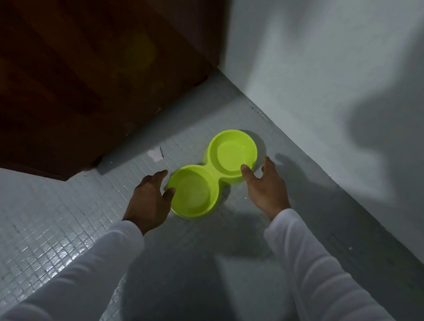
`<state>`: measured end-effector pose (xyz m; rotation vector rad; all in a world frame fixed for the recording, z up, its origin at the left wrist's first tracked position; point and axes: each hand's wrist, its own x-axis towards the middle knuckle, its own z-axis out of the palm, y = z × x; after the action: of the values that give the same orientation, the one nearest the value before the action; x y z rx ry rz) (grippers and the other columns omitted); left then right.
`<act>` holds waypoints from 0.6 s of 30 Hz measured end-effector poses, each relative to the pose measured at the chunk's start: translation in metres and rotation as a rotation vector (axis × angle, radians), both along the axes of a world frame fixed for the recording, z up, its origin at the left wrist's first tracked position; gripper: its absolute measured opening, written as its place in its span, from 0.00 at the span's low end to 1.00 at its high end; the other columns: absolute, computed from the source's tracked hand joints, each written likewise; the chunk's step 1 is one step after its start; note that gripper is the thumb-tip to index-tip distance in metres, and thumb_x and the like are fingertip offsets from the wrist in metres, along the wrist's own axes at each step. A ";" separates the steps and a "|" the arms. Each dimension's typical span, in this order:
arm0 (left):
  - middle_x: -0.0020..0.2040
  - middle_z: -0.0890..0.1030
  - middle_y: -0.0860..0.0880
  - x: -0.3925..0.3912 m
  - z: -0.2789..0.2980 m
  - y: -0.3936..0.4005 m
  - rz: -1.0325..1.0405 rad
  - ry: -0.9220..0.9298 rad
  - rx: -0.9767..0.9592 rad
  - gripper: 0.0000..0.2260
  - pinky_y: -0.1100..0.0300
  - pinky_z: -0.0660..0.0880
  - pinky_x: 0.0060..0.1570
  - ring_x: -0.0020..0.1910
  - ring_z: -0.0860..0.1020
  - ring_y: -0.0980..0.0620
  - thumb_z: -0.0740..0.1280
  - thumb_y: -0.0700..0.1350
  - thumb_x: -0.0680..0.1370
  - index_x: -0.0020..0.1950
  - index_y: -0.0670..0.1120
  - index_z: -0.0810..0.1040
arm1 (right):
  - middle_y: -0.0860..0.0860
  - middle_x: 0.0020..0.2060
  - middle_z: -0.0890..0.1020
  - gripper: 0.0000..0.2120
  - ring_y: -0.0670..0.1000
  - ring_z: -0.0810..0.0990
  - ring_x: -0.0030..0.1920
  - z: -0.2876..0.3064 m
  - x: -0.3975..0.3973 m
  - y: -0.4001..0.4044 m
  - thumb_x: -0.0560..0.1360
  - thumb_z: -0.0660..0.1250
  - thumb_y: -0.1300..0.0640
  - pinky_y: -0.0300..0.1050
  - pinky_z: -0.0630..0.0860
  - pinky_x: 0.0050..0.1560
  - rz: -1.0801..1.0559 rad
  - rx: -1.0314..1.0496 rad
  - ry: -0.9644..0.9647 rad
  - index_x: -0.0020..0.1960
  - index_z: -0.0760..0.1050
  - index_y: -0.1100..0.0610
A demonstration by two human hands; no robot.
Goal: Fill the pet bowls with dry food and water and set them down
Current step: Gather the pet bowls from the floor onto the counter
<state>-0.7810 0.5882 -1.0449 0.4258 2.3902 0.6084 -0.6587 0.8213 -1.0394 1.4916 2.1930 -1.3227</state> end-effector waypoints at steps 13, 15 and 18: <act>0.69 0.77 0.37 -0.004 -0.035 0.005 0.016 0.012 0.011 0.22 0.44 0.72 0.69 0.67 0.75 0.36 0.67 0.40 0.82 0.76 0.41 0.71 | 0.62 0.65 0.78 0.22 0.65 0.75 0.65 -0.042 -0.022 0.018 0.80 0.67 0.55 0.51 0.70 0.60 0.060 0.106 -0.025 0.71 0.70 0.60; 0.66 0.80 0.38 -0.005 -0.037 0.004 0.010 0.009 0.022 0.20 0.42 0.74 0.66 0.64 0.77 0.36 0.66 0.39 0.82 0.74 0.41 0.73 | 0.63 0.65 0.78 0.21 0.66 0.75 0.65 -0.044 -0.023 0.018 0.79 0.67 0.56 0.52 0.70 0.61 0.064 0.114 -0.035 0.70 0.71 0.59; 0.63 0.81 0.38 -0.005 -0.036 0.004 -0.003 0.014 0.035 0.18 0.42 0.77 0.62 0.61 0.79 0.36 0.65 0.38 0.82 0.72 0.42 0.75 | 0.62 0.65 0.78 0.21 0.65 0.76 0.65 -0.044 -0.024 0.018 0.79 0.68 0.57 0.51 0.70 0.61 0.059 0.119 -0.033 0.70 0.71 0.59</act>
<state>-0.7863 0.5917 -1.0812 0.4507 2.3950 0.6489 -0.6823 0.8390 -1.0830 1.4653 2.3122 -1.1607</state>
